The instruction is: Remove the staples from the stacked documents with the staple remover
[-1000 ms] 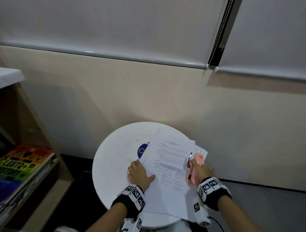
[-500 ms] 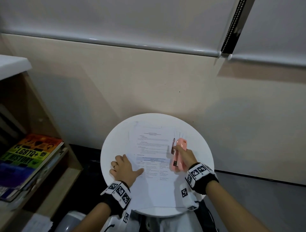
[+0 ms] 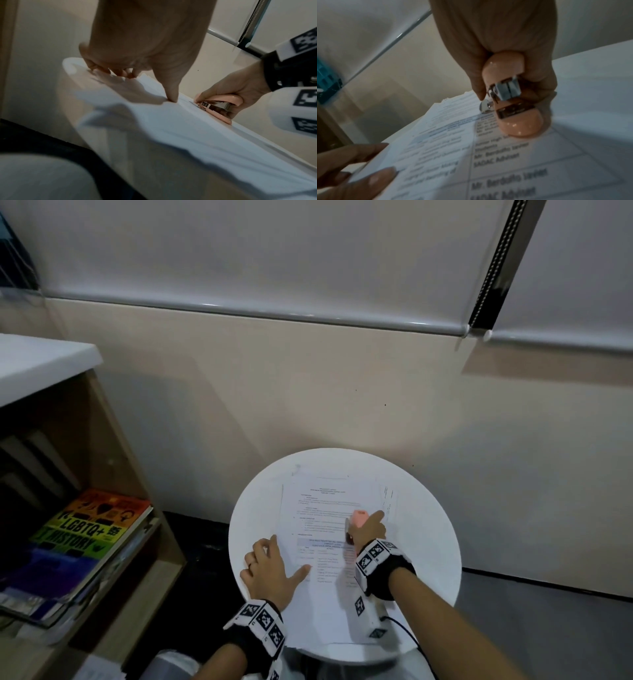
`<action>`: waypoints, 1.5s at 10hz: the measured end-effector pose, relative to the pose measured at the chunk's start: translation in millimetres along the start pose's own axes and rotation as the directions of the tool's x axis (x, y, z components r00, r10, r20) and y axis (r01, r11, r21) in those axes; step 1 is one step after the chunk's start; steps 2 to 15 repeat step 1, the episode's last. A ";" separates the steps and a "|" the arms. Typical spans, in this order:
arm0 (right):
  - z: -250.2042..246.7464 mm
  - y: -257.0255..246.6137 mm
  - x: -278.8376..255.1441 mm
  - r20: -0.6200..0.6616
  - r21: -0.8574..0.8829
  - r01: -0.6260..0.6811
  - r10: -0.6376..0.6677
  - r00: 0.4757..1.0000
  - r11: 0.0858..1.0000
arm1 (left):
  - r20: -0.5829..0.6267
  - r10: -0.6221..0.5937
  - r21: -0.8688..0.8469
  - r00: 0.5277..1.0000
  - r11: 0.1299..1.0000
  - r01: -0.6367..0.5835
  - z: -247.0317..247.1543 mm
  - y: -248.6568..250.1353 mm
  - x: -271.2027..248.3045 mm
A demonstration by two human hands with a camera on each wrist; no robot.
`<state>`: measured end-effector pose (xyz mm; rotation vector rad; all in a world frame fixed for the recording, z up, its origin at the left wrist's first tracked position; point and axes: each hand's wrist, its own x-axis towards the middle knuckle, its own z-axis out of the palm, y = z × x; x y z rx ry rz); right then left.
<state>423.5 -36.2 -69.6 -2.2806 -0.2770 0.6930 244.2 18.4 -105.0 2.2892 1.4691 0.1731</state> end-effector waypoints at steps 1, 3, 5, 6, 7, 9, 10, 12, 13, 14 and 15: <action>-9.8 2.3 -6.3 -0.012 0.016 0.006 -0.006 1.000 1.000 | 0.016 0.040 -0.054 0.999 0.998 -0.039 -3.4 -6.2 -3.1; -9.8 2.3 -6.3 -0.012 0.016 0.006 -0.006 1.000 1.000 | 0.016 0.040 -0.054 0.999 0.998 -0.039 -3.4 -6.2 -3.1; -9.8 2.3 -6.3 -0.012 0.016 0.006 -0.006 1.000 1.000 | 0.016 0.040 -0.054 0.999 0.998 -0.039 -3.4 -6.2 -3.1; -9.8 2.3 -6.3 -0.012 0.016 0.006 -0.006 1.000 1.000 | 0.016 0.040 -0.054 0.999 0.998 -0.039 -3.4 -6.2 -3.1; -9.8 2.3 -6.3 -0.012 0.016 0.006 -0.006 1.000 1.000 | 0.016 0.040 -0.054 0.999 0.998 -0.039 -3.4 -6.2 -3.1; -9.8 2.3 -6.3 -0.012 0.016 0.006 -0.006 1.000 1.000 | 0.016 0.040 -0.054 0.999 0.998 -0.039 -3.4 -6.2 -3.1; -9.8 2.3 -6.3 -0.012 0.016 0.006 -0.006 1.000 1.000 | 0.016 0.040 -0.054 0.999 0.998 -0.039 -3.4 -6.2 -3.1; -9.8 2.3 -6.3 -0.012 0.016 0.006 -0.006 1.000 1.000 | 0.016 0.040 -0.054 0.999 0.998 -0.039 -3.4 -6.2 -3.1; -9.8 2.3 -6.3 -0.012 0.016 0.006 -0.006 1.000 1.000 | 0.016 0.040 -0.054 0.999 0.998 -0.039 -3.4 -6.2 -3.1; -9.8 2.3 -6.3 -0.012 0.016 0.006 -0.006 1.000 1.000 | 0.016 0.040 -0.054 0.999 0.998 -0.039 -3.4 -6.2 -3.1; -9.8 2.3 -6.3 -0.012 0.016 0.006 -0.006 1.000 1.000 | 0.016 0.040 -0.054 0.999 0.998 -0.039 -3.4 -6.2 -3.1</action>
